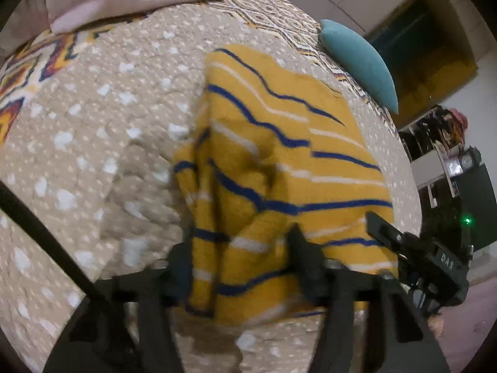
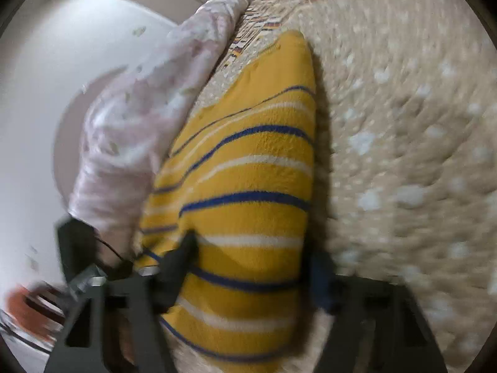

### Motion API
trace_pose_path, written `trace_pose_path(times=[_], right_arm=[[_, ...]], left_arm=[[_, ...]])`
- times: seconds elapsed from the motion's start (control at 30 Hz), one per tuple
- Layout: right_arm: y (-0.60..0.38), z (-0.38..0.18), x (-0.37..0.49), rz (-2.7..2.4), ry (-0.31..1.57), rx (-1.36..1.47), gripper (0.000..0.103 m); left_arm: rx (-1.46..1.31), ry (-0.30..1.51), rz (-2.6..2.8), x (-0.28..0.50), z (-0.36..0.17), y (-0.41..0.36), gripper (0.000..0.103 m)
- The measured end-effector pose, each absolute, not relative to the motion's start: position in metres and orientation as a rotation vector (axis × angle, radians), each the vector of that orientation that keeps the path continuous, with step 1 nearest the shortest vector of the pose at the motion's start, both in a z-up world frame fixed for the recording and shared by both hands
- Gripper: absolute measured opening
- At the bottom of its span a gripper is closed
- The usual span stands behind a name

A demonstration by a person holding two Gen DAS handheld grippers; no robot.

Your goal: Fold small clothes

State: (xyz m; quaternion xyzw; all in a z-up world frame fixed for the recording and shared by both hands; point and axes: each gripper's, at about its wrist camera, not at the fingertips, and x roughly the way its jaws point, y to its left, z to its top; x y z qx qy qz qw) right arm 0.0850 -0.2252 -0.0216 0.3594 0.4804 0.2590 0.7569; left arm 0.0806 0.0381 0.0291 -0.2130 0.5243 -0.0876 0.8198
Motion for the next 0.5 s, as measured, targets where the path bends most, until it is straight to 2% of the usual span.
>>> trace_pose_path(times=[0.03,0.07,0.23,0.3,0.33,0.37,0.4,0.43,0.5], right_arm=[[-0.229,-0.018,0.085,0.585,1.044,0.809,0.040],[-0.232,-0.012,0.082,0.592,1.036,0.794,0.035],[-0.262,0.027,0.045,0.602,0.958,0.721,0.034],[-0.273,0.029,0.030,0.554,0.961,0.675,0.035],[-0.278,0.026,0.024,0.504,0.977,0.636,0.040],[-0.281,0.019,0.019,0.425,1.016,0.573,0.048],[-0.282,0.015,0.015,0.373,1.040,0.519,0.050],[-0.287,0.017,0.009,0.351,1.029,0.503,0.060],[-0.292,0.033,-0.004,0.315,0.994,0.471,0.062]], left_arm=[[-0.443,1.108,-0.178,0.078,0.034,0.034,0.043],[-0.419,1.103,-0.181,0.074,0.042,0.025,0.040],[-0.403,1.105,-0.289,0.046,0.062,-0.005,0.038],[-0.379,1.133,-0.268,0.039,0.054,-0.013,0.042],[-0.355,1.147,-0.233,0.038,0.046,-0.017,0.046],[-0.338,1.151,-0.215,0.039,0.041,-0.019,0.057],[-0.313,1.149,-0.195,0.038,0.037,-0.020,0.064],[-0.293,1.136,-0.177,0.036,0.038,-0.019,0.065],[-0.241,1.093,-0.141,0.025,0.048,-0.016,0.065]])
